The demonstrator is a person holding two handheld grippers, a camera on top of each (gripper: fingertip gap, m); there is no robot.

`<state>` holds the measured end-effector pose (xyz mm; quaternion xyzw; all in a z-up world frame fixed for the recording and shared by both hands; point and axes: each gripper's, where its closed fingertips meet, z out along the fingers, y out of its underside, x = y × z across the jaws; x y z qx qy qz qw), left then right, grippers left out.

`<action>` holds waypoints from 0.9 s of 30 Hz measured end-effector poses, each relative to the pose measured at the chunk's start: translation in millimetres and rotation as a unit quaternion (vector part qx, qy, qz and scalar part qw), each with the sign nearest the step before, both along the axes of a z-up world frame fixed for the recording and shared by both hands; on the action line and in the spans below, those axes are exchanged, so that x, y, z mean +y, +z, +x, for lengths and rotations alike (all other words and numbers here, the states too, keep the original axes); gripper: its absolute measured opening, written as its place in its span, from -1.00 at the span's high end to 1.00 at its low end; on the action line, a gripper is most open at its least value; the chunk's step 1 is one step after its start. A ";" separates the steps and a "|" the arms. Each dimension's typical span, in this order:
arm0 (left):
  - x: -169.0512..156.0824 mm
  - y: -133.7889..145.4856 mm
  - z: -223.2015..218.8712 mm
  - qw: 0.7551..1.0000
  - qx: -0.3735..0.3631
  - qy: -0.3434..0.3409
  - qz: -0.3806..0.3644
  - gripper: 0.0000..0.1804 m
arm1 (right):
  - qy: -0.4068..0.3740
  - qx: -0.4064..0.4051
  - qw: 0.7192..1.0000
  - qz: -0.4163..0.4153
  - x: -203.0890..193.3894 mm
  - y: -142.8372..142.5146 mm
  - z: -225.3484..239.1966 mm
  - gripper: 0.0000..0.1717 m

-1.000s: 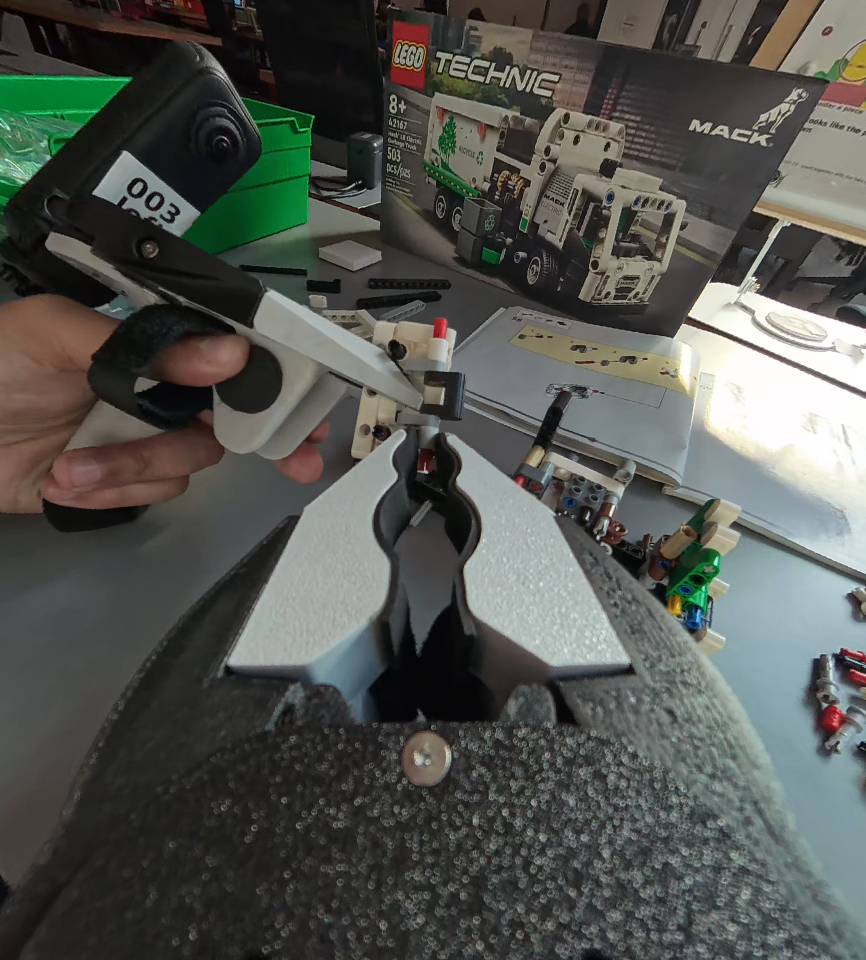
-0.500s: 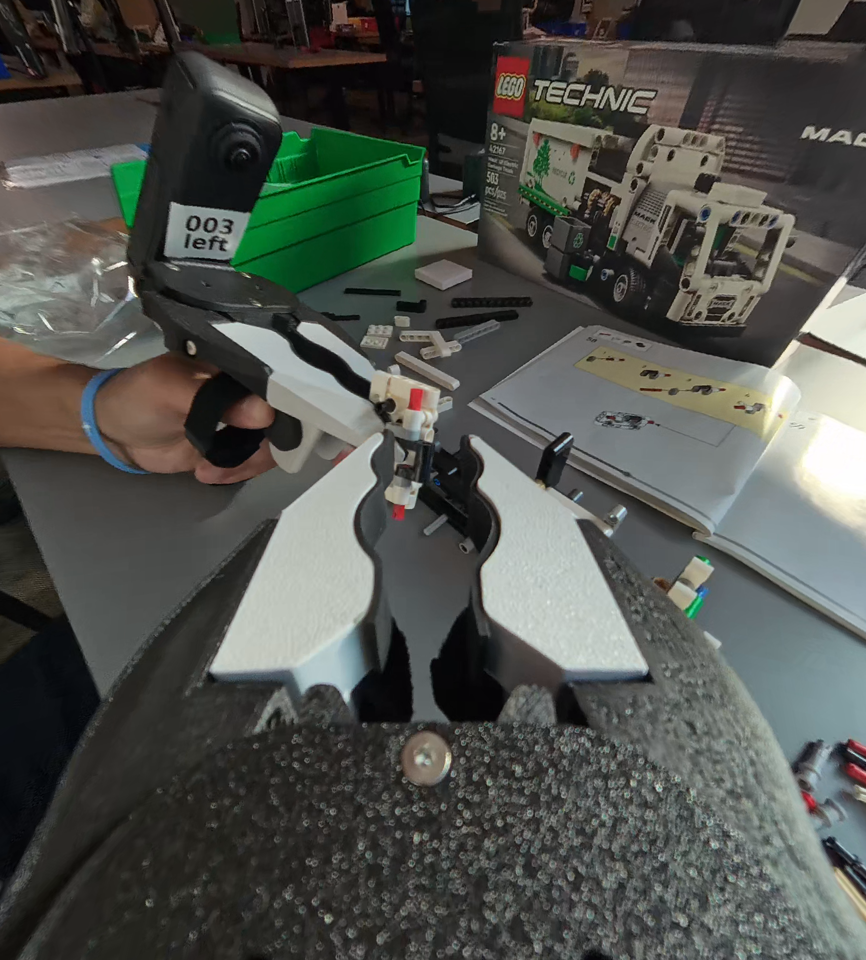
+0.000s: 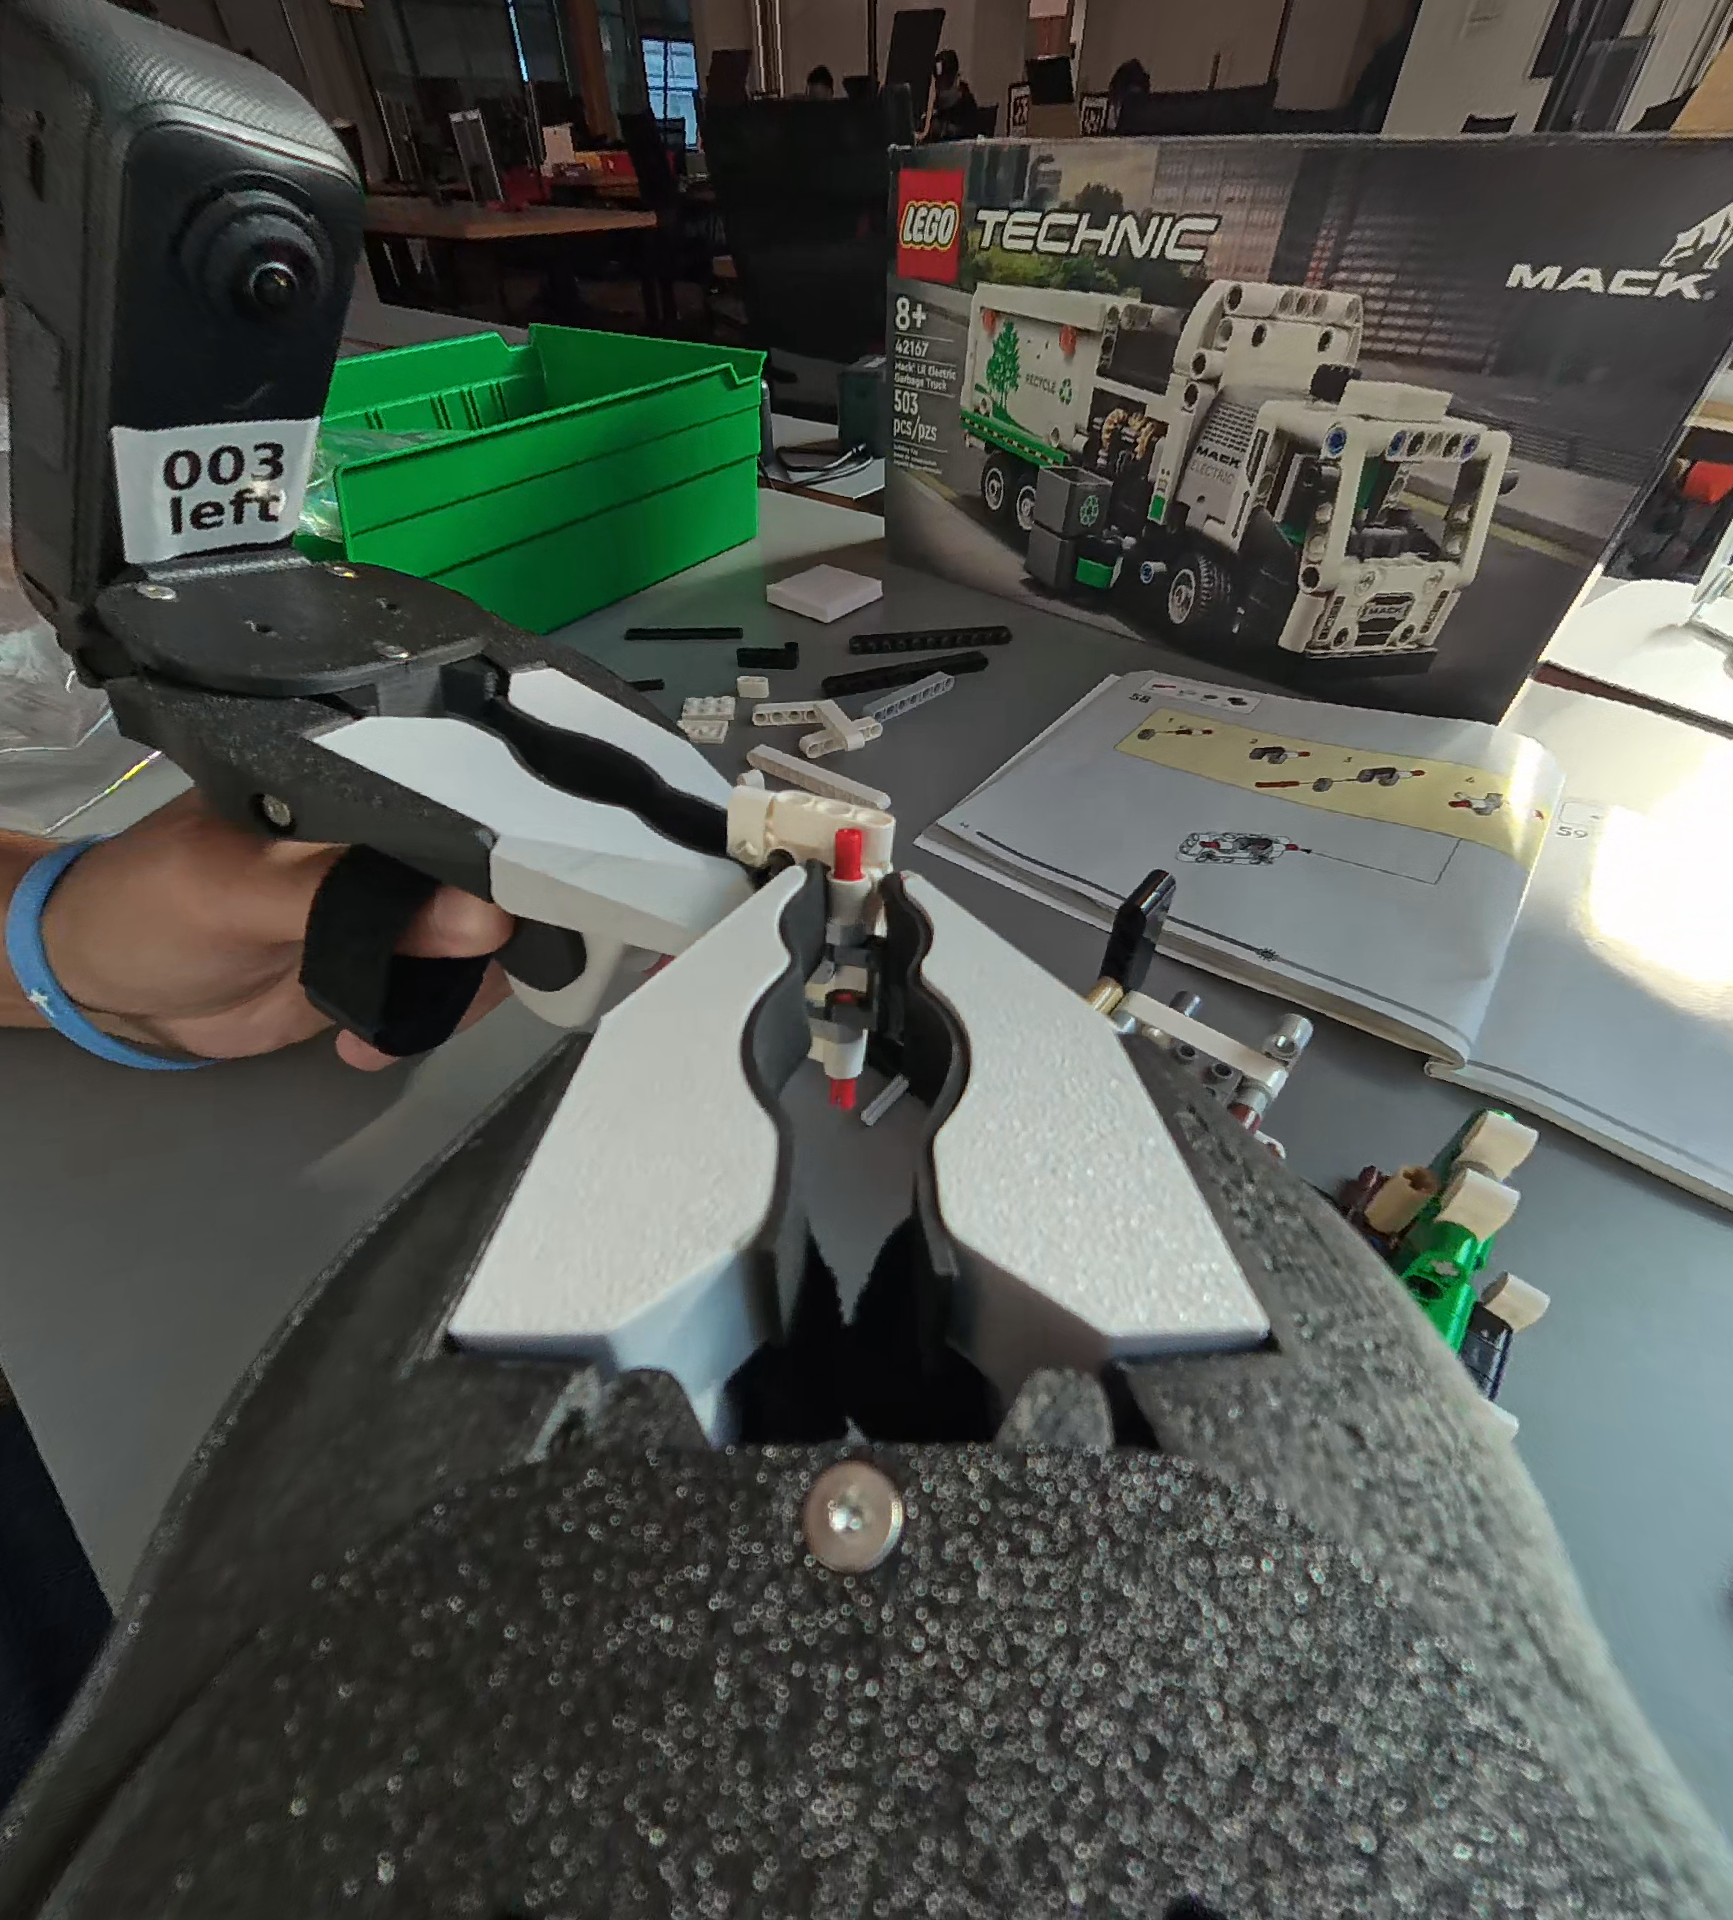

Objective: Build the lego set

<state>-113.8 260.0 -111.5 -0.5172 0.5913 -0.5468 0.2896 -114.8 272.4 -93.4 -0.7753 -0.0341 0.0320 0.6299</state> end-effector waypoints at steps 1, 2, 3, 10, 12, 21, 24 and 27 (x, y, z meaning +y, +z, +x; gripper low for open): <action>1.1 0.3 0.2 1.000 0.000 0.005 -0.004 0.93 | -0.005 -0.003 1.000 0.005 1.1 0.4 0.3 0.90; 2.5 0.5 0.5 1.000 0.000 0.011 -0.010 0.94 | -0.014 -0.008 1.000 0.012 2.6 0.8 0.4 0.90; 3.8 0.8 0.5 1.000 0.002 0.016 -0.018 0.93 | -0.027 -0.015 0.999 0.019 3.9 0.9 0.8 0.91; 10.9 0.2 0.6 0.990 0.024 0.014 -0.137 0.93 | -0.094 -0.053 0.993 0.039 11.9 0.0 3.2 0.94; 11.3 -1.0 0.7 0.987 0.029 0.013 -0.158 0.93 | -0.105 -0.076 0.991 0.035 12.4 -1.1 3.6 0.94; 1.9 -0.8 1.5 0.995 0.025 -0.021 -0.097 0.93 | -0.092 -0.125 0.987 0.030 5.4 -0.1 4.7 0.94; -8.0 -1.8 0.7 0.999 0.013 -0.047 -0.018 0.77 | -0.089 -0.151 0.984 0.020 -2.9 -0.6 13.1 0.94; -14.9 1.9 -2.0 0.998 -0.003 -0.065 0.009 0.71 | -0.097 -0.230 0.968 0.015 -14.1 0.5 23.0 0.95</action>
